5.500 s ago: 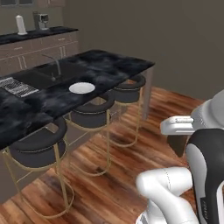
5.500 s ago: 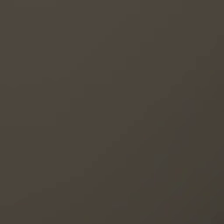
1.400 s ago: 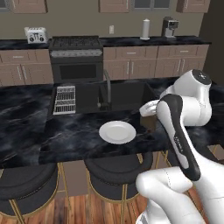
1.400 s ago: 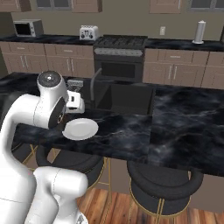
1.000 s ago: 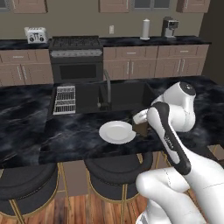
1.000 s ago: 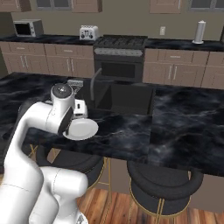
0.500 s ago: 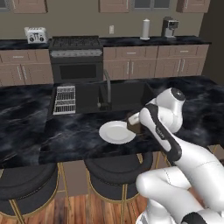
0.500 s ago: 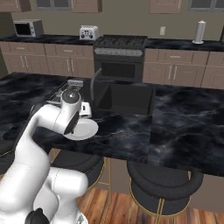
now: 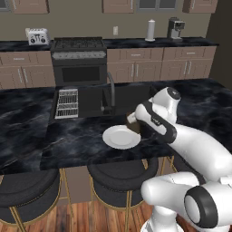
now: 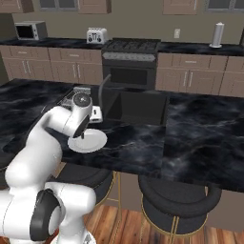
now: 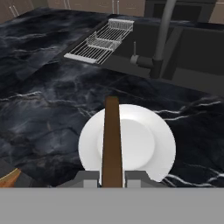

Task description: Start the toaster. Once the lever pops up, take the bread to the plate on the dining counter.

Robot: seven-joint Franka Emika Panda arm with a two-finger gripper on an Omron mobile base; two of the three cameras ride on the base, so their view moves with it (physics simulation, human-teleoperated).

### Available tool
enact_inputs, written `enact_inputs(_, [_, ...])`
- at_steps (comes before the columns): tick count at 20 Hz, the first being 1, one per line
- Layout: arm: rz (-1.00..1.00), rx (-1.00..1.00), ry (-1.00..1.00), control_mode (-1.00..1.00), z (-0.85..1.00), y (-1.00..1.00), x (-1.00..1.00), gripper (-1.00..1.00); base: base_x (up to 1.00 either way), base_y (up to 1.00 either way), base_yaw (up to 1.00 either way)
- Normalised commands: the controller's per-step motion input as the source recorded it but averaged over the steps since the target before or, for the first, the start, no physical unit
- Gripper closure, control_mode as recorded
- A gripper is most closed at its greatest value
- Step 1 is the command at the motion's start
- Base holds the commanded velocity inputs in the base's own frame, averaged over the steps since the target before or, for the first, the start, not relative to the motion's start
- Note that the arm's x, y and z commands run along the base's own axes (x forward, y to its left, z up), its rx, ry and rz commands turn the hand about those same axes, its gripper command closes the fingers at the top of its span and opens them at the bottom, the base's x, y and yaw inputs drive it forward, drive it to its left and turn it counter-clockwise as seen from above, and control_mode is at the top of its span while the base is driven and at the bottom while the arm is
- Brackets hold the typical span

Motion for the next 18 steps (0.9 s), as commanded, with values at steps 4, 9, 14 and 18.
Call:
enact_inputs(4, [0.01, 0.00, 0.02, -1.00, -0.22, 0.17, 0.29, 1.00, 0.00, 0.00, 0.00])
enact_inputs(9, [0.03, 0.00, 0.03, -1.00, -0.25, 0.11, 0.07, 1.00, 0.00, 0.00, 0.00])
enact_inputs(14, [0.05, 0.00, 0.02, -1.00, -0.31, 0.00, 0.05, 1.00, 0.00, 0.00, 0.00])
enact_inputs(18, [0.05, 0.00, 0.00, -1.00, -0.39, 0.00, 0.14, 1.00, 0.00, 0.00, 0.00])
